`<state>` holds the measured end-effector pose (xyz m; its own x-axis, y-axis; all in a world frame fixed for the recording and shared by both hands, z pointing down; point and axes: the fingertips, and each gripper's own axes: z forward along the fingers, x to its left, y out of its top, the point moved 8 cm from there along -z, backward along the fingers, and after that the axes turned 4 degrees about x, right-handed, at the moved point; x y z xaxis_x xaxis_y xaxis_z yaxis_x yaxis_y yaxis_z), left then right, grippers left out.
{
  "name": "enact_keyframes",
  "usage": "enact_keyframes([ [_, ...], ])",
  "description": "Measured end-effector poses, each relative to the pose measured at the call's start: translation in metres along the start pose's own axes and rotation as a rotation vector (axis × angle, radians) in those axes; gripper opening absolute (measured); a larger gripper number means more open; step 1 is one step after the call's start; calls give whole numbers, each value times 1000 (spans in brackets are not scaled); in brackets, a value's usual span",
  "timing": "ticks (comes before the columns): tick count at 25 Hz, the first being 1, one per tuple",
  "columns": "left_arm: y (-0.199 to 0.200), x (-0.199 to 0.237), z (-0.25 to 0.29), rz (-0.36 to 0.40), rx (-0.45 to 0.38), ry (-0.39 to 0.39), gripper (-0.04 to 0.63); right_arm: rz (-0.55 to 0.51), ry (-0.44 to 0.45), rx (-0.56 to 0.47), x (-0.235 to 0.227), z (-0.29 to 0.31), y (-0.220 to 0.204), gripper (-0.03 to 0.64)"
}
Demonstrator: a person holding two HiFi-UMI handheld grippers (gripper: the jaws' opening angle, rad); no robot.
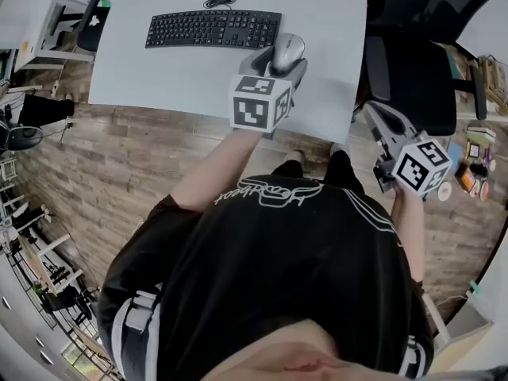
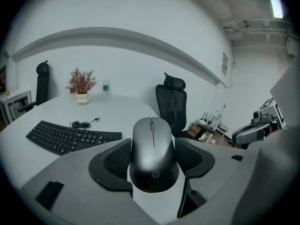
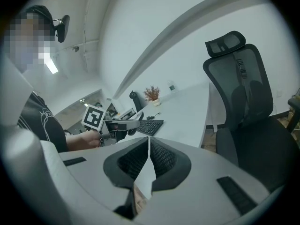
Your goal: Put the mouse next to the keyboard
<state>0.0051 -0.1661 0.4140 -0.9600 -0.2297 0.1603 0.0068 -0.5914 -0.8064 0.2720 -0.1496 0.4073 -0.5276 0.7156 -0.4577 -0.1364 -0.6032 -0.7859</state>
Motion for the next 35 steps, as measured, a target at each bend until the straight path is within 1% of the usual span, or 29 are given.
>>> enact_keyframes([
  [3,2,-8,14,-15,14,29,296,0,29,17,-22,-2,6,15],
  [7,5,-20,26,-54,28,71,296,-19,72,59,-46,-3,19,15],
  [13,6,-39,51,-71,59,122,296,-32,117,90,-83,-13,31,15],
  [17,4,-45,63,-97,80,148,296,-31,135,90,-104,-17,38,15],
  [21,5,-49,71,-106,101,177,296,-38,160,83,-116,-21,48,15],
  [26,2,-42,88,-109,135,217,296,-50,192,94,-131,-18,53,15],
  [35,-21,-18,129,-104,251,255,296,-62,200,143,-160,-18,57,15],
])
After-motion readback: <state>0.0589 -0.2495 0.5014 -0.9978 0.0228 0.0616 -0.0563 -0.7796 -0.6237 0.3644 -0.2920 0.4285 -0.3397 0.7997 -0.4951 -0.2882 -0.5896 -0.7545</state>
